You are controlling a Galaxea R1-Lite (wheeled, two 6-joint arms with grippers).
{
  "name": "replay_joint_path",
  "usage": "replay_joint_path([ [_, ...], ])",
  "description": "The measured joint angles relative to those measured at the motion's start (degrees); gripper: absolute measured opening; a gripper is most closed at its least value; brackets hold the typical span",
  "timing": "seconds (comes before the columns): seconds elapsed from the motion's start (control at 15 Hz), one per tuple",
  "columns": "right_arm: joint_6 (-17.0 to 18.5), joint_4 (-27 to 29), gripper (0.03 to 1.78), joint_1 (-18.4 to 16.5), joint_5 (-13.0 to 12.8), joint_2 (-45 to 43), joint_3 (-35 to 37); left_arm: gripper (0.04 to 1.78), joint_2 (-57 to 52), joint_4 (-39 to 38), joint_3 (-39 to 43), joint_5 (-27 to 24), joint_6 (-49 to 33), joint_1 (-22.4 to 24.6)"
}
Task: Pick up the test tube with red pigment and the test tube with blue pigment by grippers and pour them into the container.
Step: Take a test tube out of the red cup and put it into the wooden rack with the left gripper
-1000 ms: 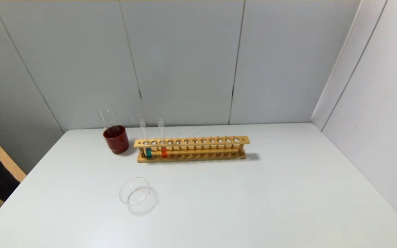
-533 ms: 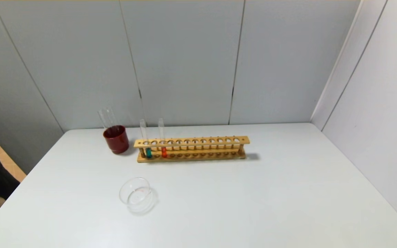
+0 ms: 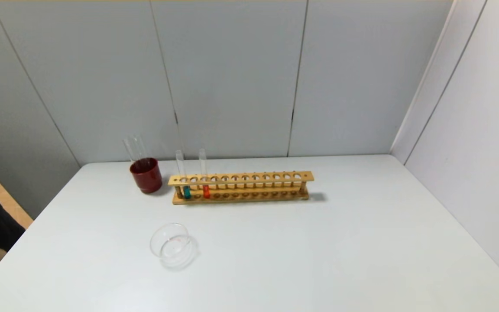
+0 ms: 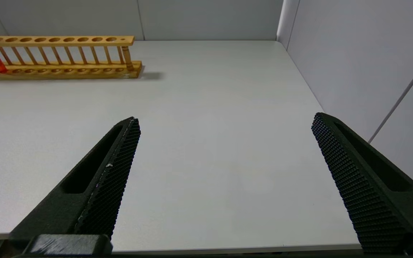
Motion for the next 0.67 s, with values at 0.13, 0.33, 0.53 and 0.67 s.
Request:
replay_joint_path([
  [0.13, 0.0, 0.0, 1.75, 0.0, 0.0, 0.0, 0.0, 1.75, 8.3, -1.2, -6.6, 0.0, -0.2, -2.8],
  [0.33, 0.0, 0.0, 1.75, 0.0, 0.0, 0.0, 0.0, 1.75, 22.0, -6.9, -13.0, -0.4, -0.2, -5.0],
  [0.53, 0.0, 0.0, 1.75, 0.0, 0.0, 0.0, 0.0, 1.75, 35.7, -16.4, -16.3, -1.7, 0.0, -5.8],
  [0.67, 0.0, 0.0, 1.75, 0.0, 0.0, 0.0, 0.0, 1.75, 44.2, -21.5, -17.7, -2.7, 0.1, -5.8],
])
